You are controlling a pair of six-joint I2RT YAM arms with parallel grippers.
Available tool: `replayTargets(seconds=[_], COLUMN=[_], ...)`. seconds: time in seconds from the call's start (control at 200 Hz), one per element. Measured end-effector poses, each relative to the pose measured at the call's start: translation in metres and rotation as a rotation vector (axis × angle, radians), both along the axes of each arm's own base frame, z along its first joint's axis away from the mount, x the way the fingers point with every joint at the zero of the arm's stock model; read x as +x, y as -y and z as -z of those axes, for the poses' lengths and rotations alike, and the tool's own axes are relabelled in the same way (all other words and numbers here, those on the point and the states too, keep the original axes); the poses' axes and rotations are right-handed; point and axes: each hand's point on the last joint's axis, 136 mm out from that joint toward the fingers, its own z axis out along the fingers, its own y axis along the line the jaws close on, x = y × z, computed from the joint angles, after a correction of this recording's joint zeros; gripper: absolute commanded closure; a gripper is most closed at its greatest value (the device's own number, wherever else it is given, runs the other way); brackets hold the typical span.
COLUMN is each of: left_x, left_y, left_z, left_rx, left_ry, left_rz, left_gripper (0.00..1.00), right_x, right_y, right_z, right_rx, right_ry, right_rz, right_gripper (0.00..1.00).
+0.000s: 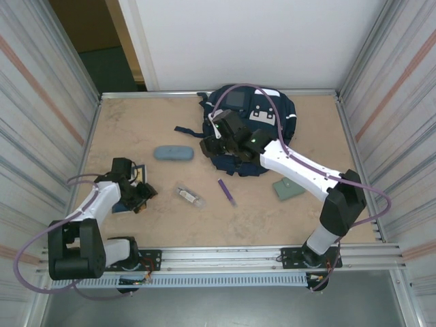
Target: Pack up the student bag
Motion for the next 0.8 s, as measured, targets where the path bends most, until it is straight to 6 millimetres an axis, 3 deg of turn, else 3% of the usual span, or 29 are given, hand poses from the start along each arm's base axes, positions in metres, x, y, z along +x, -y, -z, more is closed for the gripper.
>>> replayTargets(seconds=[0.155, 0.356, 0.456, 0.561, 0.666, 0.727, 0.797], left_x=[-0.002, -0.002, -0.002, 0.004, 0.009, 0.007, 0.003], left_y=[0.028, 0.059, 0.067, 0.044, -0.001, -0.022, -0.039], left_z=[-0.001, -0.01, -0.036, -0.085, -0.13, -0.135, -0.115], left_rx=[-0.113, -0.209, -0.217, -0.117, 0.03, 0.091, 0.122], left_ry=[0.008, 0.053, 0.143, 0.305, 0.442, 0.445, 0.375], left_rz=[0.067, 0.141, 0.151, 0.078, -0.069, -0.138, -0.194], left_gripper=[0.48, 0.48, 0.45, 0.43, 0.33, 0.33, 0.32], right_x=[-0.007, -0.015, -0.021, -0.031, -0.047, -0.054, -0.06], right_y=[-0.033, -0.095, -0.122, -0.141, -0.163, -0.177, -0.196], right_z=[0.021, 0.094, 0.122, 0.136, 0.135, 0.131, 0.129], right_rx=[0.236, 0.252, 0.238, 0.225, 0.226, 0.228, 0.23], right_ry=[-0.212, -0.46, -0.543, -0.585, -0.603, -0.606, -0.595], right_rz=[0.052, -0.017, -0.075, -0.122, -0.18, -0.216, -0.252], right_gripper=[0.34, 0.36, 0.36, 0.36, 0.37, 0.38, 0.4])
